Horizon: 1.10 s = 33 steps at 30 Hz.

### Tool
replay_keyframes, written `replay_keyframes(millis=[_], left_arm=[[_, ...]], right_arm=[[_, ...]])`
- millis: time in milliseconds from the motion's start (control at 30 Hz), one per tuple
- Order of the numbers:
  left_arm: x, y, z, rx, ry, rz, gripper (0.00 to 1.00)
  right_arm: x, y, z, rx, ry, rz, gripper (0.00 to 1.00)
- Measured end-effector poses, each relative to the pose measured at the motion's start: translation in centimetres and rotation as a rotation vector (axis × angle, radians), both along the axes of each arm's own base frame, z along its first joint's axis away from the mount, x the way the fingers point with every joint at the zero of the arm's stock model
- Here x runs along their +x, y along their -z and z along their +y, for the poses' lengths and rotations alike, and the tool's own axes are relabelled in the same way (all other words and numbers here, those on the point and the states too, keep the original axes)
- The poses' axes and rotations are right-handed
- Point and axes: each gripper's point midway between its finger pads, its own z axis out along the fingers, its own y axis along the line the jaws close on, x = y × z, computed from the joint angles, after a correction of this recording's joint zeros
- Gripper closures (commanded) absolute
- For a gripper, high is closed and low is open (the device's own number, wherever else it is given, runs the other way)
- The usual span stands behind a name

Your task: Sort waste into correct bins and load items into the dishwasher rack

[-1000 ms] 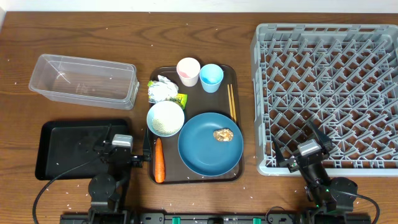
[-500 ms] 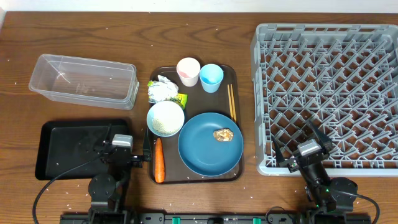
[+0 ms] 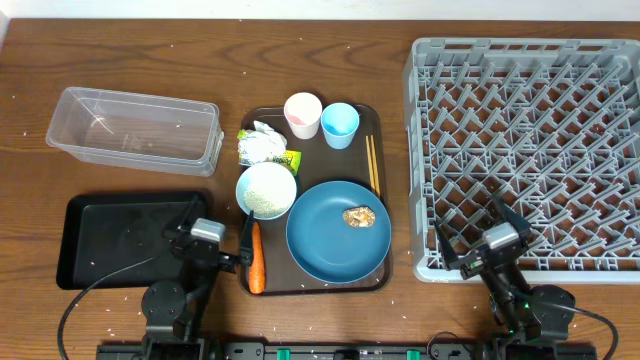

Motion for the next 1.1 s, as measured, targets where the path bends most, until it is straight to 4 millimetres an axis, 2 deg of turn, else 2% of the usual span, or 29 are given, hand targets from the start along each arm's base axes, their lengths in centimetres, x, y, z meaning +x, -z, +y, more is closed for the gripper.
replay_keyframes(millis=[133,333,400,500,700,833,967,1100], left_arm=[[-0.3,-0.8,-0.5,-0.063,0.024,0.015,0.02],[-1.3,-5.5,-0.8,-0.122,0.037,0.069,0.02],[-1.4,-6.6,-0.7,-0.131,0.032,0.126,0.02],[-1.1,-8.3,-0.8,-0.136,0.027,0.232,0.02],[0.4,-10.2,-1.5,-0.141,0.044,0.486,0.02],[2.1,-10.4,-2.1,-0.152,0.068,0.600,0.02],[2.9,-9.0,-2.8,-0.175,0.098,0.684,0.02],[4.0,-9.1,-3.8,-0.222,0.143,0.690,0.02]], right_arm=[[-0.5,-1.6,0.0,0.076,0.002,0.044,0.00],[-1.5,-7.0,-0.2,0.148,0.029,0.147,0.01],[-1.3,-8.3,-0.2,0.163,0.036,0.214,0.01],[-0.6,-9.2,-0.3,0.179,0.052,0.358,0.01],[1.6,-10.3,-0.2,0.202,0.063,0.653,0.01],[3.7,-10.7,0.0,0.220,0.051,0.753,0.01],[4.5,-9.4,0.8,0.266,0.018,0.851,0.01],[4.9,-8.1,1.0,0.289,0.010,0.916,0.01]])
